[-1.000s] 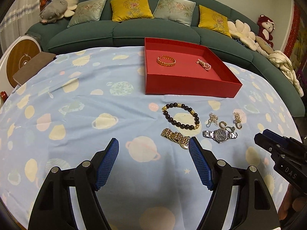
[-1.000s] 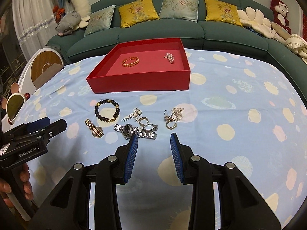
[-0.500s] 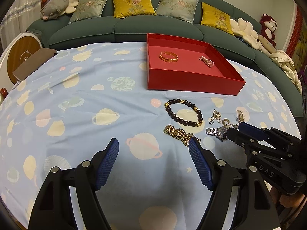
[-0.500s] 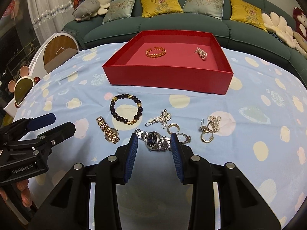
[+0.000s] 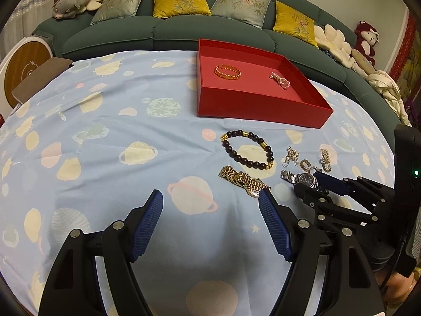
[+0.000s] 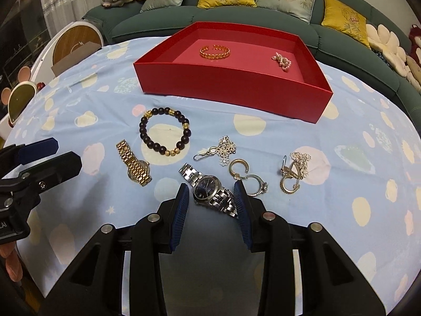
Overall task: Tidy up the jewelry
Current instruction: 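Grasp the silver watch with the right tool while the left tool reaches the gold watch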
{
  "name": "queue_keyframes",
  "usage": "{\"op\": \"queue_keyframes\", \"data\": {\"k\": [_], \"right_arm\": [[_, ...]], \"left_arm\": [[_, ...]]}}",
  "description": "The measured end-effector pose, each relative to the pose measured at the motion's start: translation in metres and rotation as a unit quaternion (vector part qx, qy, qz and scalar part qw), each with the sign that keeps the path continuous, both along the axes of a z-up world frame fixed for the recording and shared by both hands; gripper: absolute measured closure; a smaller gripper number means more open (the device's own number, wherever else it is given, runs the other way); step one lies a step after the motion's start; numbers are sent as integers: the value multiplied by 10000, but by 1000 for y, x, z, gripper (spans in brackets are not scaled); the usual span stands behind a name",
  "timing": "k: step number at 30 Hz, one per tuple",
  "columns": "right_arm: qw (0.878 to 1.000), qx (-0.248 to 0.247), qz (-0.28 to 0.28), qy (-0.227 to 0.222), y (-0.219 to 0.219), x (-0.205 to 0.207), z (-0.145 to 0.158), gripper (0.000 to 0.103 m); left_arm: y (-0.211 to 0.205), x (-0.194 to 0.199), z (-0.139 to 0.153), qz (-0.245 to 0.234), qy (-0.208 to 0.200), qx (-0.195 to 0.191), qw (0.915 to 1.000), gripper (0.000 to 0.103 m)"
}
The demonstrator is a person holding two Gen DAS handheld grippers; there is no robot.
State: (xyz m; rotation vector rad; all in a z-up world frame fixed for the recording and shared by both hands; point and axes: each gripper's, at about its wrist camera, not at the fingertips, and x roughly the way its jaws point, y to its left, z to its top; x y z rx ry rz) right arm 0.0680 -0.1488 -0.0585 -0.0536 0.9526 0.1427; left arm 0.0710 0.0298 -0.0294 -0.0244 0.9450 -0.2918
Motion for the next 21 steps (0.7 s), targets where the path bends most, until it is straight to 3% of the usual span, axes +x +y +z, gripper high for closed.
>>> {"op": "queue_keyframes", "data": {"k": [3, 7, 14, 18, 21], "right_arm": [[9998, -125, -60, 165, -1, -6, 1, 69], [9990, 197, -158, 377, -11, -14, 4, 69], [9995, 107, -164, 235, -10, -3, -3, 69], [9994, 125, -161, 269, -10, -7, -1, 80], [9992, 229, -167, 282, -16, -11, -2, 80]], "left_arm": [[-8, 0, -5, -59, 101, -6, 9999, 31], [-15, 2, -7, -58, 129, 7, 9999, 31], [-20, 2, -12, -71, 172, 23, 9998, 31], [-23, 3, -16, -108, 213, 44, 9997, 31], [-25, 4, -18, -101, 257, 23, 9996, 31]]}}
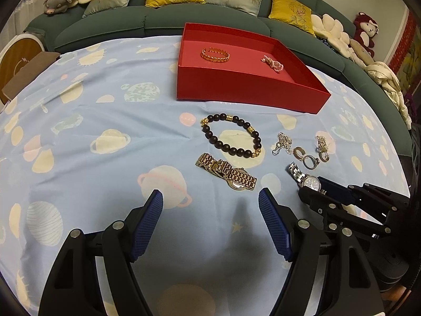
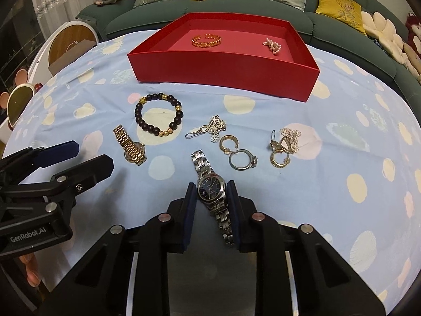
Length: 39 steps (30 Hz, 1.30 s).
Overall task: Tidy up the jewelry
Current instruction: 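Grasp the silver watch with the right tool while the left tool reaches the gold watch, then grasp the gold-link watch with the left tool while the right tool lifts the silver watch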
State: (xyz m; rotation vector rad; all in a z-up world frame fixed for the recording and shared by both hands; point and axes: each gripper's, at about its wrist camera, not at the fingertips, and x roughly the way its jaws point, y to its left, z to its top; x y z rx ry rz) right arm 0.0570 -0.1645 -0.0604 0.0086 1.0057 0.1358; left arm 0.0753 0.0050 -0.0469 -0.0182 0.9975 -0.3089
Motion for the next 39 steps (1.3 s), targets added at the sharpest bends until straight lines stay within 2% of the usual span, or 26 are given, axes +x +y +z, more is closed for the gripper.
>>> {"op": "queue_keyframes", "data": {"k": [5, 19, 26, 29, 32, 34, 35, 38, 39], "right_arm": [[9996, 263, -31, 101, -11, -10, 0, 80], [9998, 198, 9, 26, -11, -28, 0, 80], [9995, 306, -91, 61, -21, -31, 1, 80], [9992, 359, -141, 76, -25, -32, 2, 80], [9991, 378, -180, 74, -28, -32, 3, 80], [9990, 399, -203, 57, -29, -33, 4, 80], [9989, 414, -212, 40, -29, -33, 5, 80], [9988, 431, -230, -6, -30, -33, 8, 80], [9988, 435, -238, -16, -30, -32, 9, 80]], "left_arm": [[-4, 0, -1, -35, 6, -26, 10000, 31], [-23, 13, -13, -67, 0, -59, 10000, 31], [-34, 16, -17, -102, -311, 234, 9992, 32], [-38, 11, -19, -145, -466, 521, 9975, 41], [-36, 10, -19, -192, -524, 659, 9963, 54], [-29, 11, -17, -172, -484, 564, 9971, 73], [-24, 13, -16, -149, -441, 464, 9978, 78], [-13, 15, -13, -139, -329, 149, 9992, 83], [-11, 15, -12, -146, -316, 95, 9994, 91]]}}
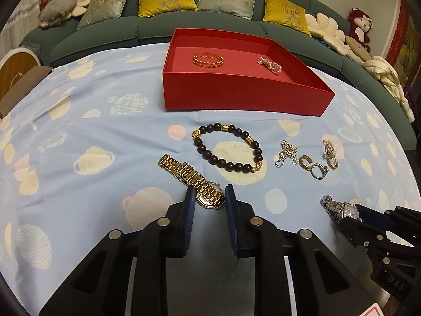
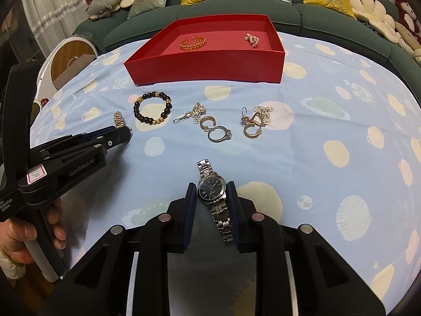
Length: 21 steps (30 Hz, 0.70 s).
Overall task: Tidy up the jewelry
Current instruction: 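Grasp the gold-link watch with the left tool while the right tool lifts the silver watch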
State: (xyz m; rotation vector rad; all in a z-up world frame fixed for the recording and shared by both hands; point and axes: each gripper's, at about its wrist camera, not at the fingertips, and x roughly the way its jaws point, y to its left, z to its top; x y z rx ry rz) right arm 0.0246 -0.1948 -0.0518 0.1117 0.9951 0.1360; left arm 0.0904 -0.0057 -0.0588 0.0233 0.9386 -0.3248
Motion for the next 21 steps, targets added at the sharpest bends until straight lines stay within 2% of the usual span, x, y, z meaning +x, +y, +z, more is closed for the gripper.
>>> {"op": "queue_keyframes", "data": {"k": [1, 2, 5, 8, 9, 11, 12, 13, 15, 18, 21], "right_arm": [[10000, 8, -3, -5, 0, 0, 1, 80], [10000, 15, 1, -13, 0, 1, 1, 80], [10000, 16, 6, -46, 2, 1, 3, 80], [10000, 31, 19, -55, 3, 1, 4, 80], [10000, 30, 21, -58, 4, 1, 4, 80], [10000, 34, 22, -55, 4, 2, 4, 80], [10000, 37, 22, -56, 5, 2, 4, 80], [10000, 38, 24, -56, 6, 2, 5, 80], [10000, 31, 38, -52, 9, 3, 5, 80], [10000, 37, 55, -45, 12, 5, 4, 80], [10000, 45, 53, -49, 12, 6, 4, 80]], "left_arm": [[3, -1, 3, -19, -56, -46, 10000, 102], [4, -2, 5, -75, -43, -52, 9999, 103], [11, -4, 5, -65, 115, -163, 9998, 103], [14, -8, 3, -46, 146, -115, 9998, 102], [14, -10, 3, -93, 149, -152, 9997, 95], [11, -13, 5, -120, 88, -181, 9997, 74], [9, -15, 7, -102, 15, -192, 9998, 54], [7, -15, 9, -63, -88, -181, 9998, 44], [-1, -13, 9, -59, -207, -97, 9997, 44], [-13, -5, 0, 32, -174, 95, 9998, 44], [-22, 0, -8, 130, -265, 418, 9987, 44]]}}
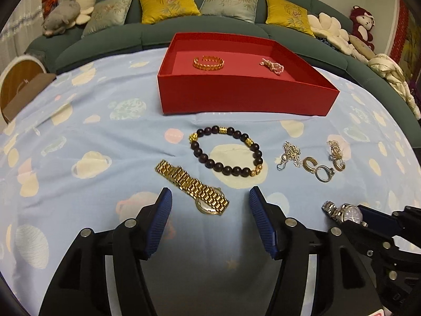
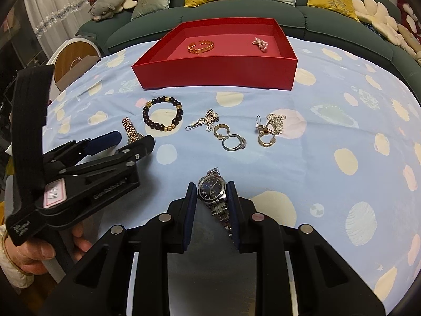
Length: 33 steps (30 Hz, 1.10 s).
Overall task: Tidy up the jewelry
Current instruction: 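Grasp the gold-link watch with the left tool while the right tool lifts the silver watch, then lower both watches into the red box and open both tools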
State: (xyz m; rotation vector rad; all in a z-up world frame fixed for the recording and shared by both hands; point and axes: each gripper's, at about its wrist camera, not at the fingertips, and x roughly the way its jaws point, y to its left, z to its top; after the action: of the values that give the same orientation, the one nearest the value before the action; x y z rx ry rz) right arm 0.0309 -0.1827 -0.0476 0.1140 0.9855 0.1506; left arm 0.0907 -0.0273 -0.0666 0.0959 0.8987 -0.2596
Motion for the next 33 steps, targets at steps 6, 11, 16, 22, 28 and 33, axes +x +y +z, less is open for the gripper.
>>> {"op": "queue_keyframes", "data": {"k": [6, 11, 16, 22, 28, 33], "right_arm": [[10000, 35, -51, 16, -4, 2, -1, 80], [10000, 32, -33, -32, -2, 2, 3, 80], [10000, 39, -13, -84, 2, 1, 5, 80], [9998, 45, 34, -182, 8, 2, 9, 80], [9990, 98, 92, -437, 15, 4, 23, 80], [9971, 199, 51, -736, 15, 7, 44, 80]], "left_arm": [[5, 1, 0, -83, -85, 277, 9995, 71], [18, -6, 2, -218, 34, 194, 9996, 83], [36, -15, 7, -341, 267, -242, 9988, 83], [51, -25, 25, -398, 164, -594, 9973, 83], [56, -31, 49, -473, 40, -971, 9941, 83], [56, -29, 70, -486, -46, -1272, 9907, 84]]}}
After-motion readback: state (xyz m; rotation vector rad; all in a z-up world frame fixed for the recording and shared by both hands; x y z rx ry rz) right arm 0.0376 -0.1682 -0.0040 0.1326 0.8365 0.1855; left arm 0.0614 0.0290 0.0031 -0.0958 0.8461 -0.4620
